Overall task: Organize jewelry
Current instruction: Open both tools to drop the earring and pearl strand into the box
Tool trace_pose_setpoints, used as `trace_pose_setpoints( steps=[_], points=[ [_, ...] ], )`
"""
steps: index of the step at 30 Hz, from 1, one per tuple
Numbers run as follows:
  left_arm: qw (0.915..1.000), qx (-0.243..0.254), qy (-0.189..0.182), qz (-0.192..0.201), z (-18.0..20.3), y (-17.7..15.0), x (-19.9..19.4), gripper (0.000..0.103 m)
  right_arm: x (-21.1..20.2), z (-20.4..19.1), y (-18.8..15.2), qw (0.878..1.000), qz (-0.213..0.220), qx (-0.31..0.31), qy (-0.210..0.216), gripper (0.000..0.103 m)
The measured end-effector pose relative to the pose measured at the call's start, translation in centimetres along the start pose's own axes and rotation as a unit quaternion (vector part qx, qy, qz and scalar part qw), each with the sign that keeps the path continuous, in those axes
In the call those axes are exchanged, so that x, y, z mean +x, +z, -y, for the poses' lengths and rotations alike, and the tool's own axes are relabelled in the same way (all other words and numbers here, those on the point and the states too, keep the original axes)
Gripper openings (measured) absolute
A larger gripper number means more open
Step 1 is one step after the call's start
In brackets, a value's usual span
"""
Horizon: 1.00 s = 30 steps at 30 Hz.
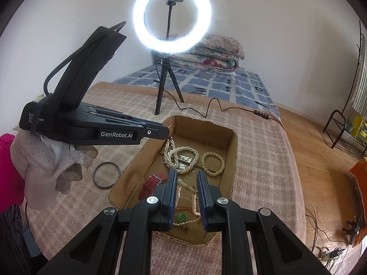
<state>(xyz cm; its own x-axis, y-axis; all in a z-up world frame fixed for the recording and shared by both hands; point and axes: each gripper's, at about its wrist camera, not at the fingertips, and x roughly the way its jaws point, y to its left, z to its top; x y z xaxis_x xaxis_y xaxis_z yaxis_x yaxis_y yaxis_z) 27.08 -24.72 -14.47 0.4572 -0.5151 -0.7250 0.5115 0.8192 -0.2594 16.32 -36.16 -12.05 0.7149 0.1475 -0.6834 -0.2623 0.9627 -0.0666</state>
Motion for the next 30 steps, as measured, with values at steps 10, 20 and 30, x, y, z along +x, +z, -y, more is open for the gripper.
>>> trace_pose_setpoints(
  steps=[10, 20, 30],
  points=[
    [0.9998, 0.016, 0.008, 0.005, 0.5, 0.0, 0.3, 0.006, 1.2, 0.3, -1.0, 1.000, -0.020, 0.015, 0.012, 0.023],
    [0.9991, 0.029, 0.018, 0.023, 1.2, 0.1, -1.1, 0.050, -0.1, -0.5, -1.4, 1.000, -0.005, 0.008, -0.013, 0.087],
    [0.9978, 0.036, 0.028, 0.049, 2.0, 0.3, -3.9, 0.057, -1.4, -1.1, -1.5, 0.999, 0.005, 0.010, -0.032, 0.095]
  ],
)
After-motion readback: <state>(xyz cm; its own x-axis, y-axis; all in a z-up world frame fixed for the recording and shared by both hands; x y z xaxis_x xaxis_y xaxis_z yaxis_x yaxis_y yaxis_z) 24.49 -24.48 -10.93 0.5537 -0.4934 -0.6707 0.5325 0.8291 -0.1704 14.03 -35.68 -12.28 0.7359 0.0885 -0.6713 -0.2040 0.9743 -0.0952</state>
